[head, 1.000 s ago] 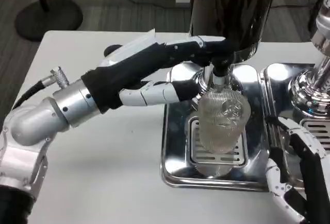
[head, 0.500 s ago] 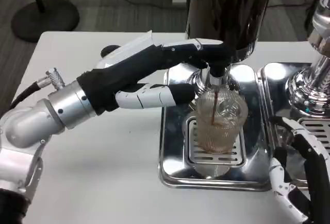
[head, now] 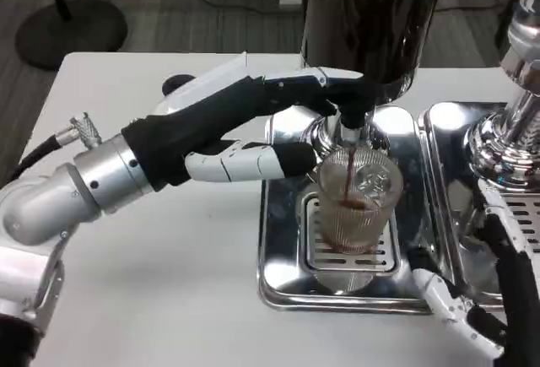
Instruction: Grasp the cup under the faucet to collect the drink, then remove the cup.
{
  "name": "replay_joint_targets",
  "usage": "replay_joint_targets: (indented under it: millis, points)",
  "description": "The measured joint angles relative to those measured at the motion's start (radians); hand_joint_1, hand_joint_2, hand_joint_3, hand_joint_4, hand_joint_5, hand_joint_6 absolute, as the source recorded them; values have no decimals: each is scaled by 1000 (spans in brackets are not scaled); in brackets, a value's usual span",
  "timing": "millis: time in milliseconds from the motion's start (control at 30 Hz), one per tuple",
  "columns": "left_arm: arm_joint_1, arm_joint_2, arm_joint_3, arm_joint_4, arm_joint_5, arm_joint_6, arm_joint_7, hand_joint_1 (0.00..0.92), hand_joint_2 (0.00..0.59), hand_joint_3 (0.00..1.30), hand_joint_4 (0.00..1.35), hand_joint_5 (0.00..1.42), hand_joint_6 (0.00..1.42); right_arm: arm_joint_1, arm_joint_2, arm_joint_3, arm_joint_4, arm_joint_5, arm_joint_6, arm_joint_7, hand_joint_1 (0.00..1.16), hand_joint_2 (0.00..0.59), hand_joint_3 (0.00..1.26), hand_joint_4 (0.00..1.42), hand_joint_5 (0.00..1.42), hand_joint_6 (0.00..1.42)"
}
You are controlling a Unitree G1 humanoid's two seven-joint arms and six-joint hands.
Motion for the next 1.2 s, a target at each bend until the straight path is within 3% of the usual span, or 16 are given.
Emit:
replay_joint_targets:
  millis: [133, 300, 600, 1200]
  points:
    - [3, 0, 0, -1, 0, -11, 0, 42, 83, 236, 221, 273, 255, -60, 2, 9, 3, 115, 27, 140, 434, 232, 2, 2, 81, 266]
    - [6, 4, 0, -3, 1, -21, 0, 42, 83, 236, 221, 273, 255, -68, 12, 9, 3, 144, 61, 191, 454, 220, 0, 0, 41, 235]
    - [10, 37, 0, -29, 117, -120, 58, 37, 84, 236, 221, 273, 255, -85, 36, 22, -22, 136, 134, 234, 463, 218, 0, 0, 0, 117]
    - [16, 57, -7, -35, 112, -122, 71, 29, 92, 236, 222, 273, 254, -186, 62, 72, -1, 96, 250, 266, 485, 196, 0, 0, 0, 66]
